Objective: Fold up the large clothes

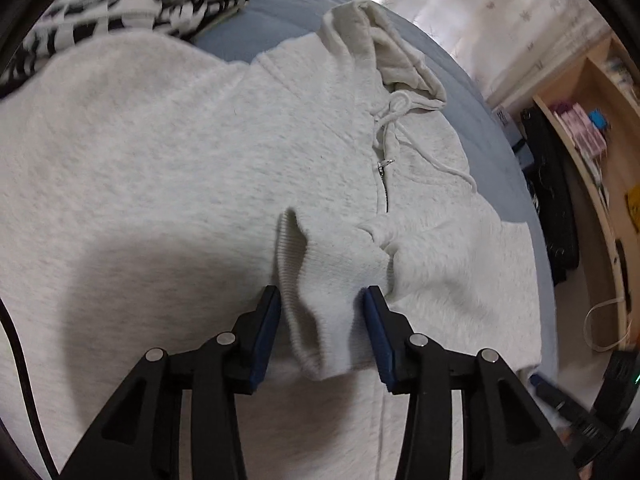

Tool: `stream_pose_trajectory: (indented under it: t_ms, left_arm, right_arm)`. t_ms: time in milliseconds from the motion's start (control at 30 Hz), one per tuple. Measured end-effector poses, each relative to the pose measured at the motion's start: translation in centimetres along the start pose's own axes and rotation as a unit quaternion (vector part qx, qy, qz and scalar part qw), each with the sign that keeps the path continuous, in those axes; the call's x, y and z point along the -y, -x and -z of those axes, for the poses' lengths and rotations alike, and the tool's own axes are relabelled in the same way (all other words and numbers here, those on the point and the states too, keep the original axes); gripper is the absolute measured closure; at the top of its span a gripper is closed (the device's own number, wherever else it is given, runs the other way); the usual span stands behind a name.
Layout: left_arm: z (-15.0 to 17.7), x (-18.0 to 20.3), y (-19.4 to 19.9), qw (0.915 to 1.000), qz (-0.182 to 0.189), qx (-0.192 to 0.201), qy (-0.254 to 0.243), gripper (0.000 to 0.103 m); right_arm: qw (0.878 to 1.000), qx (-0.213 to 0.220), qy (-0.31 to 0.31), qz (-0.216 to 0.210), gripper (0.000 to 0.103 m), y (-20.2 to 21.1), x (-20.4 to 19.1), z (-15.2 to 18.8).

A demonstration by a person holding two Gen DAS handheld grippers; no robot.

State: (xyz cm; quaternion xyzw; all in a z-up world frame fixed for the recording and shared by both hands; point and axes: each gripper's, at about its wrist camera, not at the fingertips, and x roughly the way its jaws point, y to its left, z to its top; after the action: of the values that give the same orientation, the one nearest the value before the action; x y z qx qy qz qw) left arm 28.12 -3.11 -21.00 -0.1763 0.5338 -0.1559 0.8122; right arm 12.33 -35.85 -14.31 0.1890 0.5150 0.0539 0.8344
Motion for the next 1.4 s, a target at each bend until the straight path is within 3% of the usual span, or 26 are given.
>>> stream_pose_trajectory:
  t_ms: [200,267,333,467,600,800,933,1100,1267,1400]
  left_arm:
    - [-0.3,0.1,5.0,0.998,-0.011,0.047,-0.041,0.062]
    - [-0.8,1.1,6.2,0.9966,0.01,0.062,-0.053,0.062]
    - [-1.6,2.6,6.4,0.9952,0.037,0.063,-0.066,0.062]
    - [-3.2,5.3,3.2,0.9943,0.053,0.027,-0.089,0.062]
    - [-4.4,6.2,-1.2,0.9916,0.056,-0.047,-0.107,0.062]
    - [-3.9,6.1,-4.5,0.9816,0.043,-0.108,-0.152,0.062]
    - [-3.2,6.4,-5.9,0.9792,0.014,-0.095,-0.179,0.067]
    - [-3.3,7.7,-7.6,0.9794,-0.024,-0.061,-0.191,0.068]
    - [-4.1,7.7,-8.5,0.9793,-0.024,-0.031,-0.199,0.068]
    - [-4.1,7.3,-8.6,0.9805,-0.01,-0.008,-0.196,0.068]
  right_arm:
    - [0.999,0.025,0.005,-0.026,0.051,0.0,-2.5,-1.2]
    - [0.999,0.031,0.011,-0.033,0.063,-1.0,-3.9,-1.7]
    - [0.998,0.022,0.02,-0.054,0.084,-2.6,-5.7,-2.2]
    - [0.995,0.038,0.025,-0.085,0.087,-5.3,-9.3,-2.4]
    - [0.994,0.038,0.014,-0.104,0.087,-8.5,-12.0,-1.9]
    - [0.996,0.003,0.007,-0.09,0.088,-13.3,-13.0,0.0]
    - [0.995,0.012,-0.006,-0.101,0.09,-13.1,-12.4,1.0]
    - [0.996,0.041,0.039,-0.064,0.09,-12.6,-13.6,2.0]
    - [0.995,0.066,0.064,-0.036,0.09,-12.3,-14.3,3.3]
    - [0.995,0.067,0.057,-0.044,0.09,-12.2,-14.0,3.5]
